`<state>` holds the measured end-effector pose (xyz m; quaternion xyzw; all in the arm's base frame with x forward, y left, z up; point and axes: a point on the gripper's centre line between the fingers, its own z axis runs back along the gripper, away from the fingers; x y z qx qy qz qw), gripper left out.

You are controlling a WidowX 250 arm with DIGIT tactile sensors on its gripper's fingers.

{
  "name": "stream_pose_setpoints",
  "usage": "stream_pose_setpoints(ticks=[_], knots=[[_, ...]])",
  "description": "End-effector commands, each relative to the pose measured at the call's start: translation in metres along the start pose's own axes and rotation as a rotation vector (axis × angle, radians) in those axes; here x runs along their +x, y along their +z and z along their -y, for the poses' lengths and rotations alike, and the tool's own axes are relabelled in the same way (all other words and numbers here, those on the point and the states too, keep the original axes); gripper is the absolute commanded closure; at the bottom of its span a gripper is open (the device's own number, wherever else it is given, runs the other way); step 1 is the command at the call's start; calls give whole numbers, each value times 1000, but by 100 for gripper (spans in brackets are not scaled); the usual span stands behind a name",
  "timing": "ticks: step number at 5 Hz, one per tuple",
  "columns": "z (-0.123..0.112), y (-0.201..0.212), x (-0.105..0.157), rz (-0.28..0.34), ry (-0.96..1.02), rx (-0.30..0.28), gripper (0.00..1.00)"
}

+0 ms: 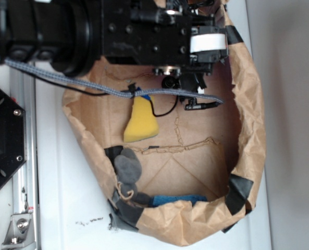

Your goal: Grab the silver keys.

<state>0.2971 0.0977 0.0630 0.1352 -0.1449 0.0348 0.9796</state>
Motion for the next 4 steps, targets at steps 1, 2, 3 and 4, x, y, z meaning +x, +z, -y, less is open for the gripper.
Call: stream_pose_setpoints(ticks=[1, 2, 3, 4], knots=[[11, -12, 18, 18, -26, -26, 0], [11, -31, 22, -24, -29, 3, 0], [9, -31, 20, -19, -24, -8, 6], [8, -25, 20, 3, -23, -18, 100]])
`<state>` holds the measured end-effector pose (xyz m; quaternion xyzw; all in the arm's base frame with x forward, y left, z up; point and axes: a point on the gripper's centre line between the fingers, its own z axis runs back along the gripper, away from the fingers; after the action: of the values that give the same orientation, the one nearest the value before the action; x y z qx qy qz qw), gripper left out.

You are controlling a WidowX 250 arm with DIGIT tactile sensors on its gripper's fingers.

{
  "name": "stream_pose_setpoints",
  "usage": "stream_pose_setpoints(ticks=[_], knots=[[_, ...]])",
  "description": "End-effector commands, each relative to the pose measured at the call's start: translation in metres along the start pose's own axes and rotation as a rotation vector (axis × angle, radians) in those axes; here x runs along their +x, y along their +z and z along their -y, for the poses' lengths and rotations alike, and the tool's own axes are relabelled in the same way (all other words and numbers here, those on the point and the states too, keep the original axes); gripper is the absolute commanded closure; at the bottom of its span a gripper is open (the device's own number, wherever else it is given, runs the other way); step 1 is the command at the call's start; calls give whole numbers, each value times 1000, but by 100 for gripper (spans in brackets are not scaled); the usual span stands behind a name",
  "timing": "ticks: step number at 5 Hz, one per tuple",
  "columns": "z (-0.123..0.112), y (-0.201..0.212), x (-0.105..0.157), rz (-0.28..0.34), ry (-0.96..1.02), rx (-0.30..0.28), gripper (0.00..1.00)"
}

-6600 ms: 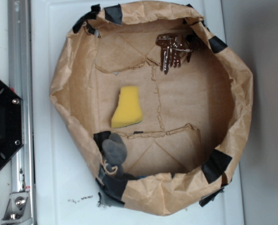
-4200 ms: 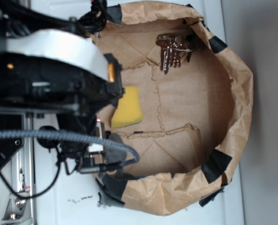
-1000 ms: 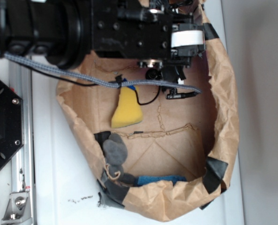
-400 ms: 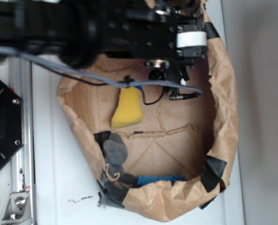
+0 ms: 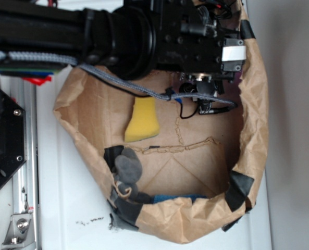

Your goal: Grab the silver keys.

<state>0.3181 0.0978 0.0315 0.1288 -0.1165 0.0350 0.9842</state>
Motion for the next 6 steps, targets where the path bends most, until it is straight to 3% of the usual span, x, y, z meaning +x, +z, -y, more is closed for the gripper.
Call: stream_pose_setpoints(ticks=[1, 5, 6], knots=[[-2, 10, 8, 61, -15, 3, 100], [-8, 19, 9, 51, 8, 14, 100], [-12, 46, 4, -6, 18, -74, 100]])
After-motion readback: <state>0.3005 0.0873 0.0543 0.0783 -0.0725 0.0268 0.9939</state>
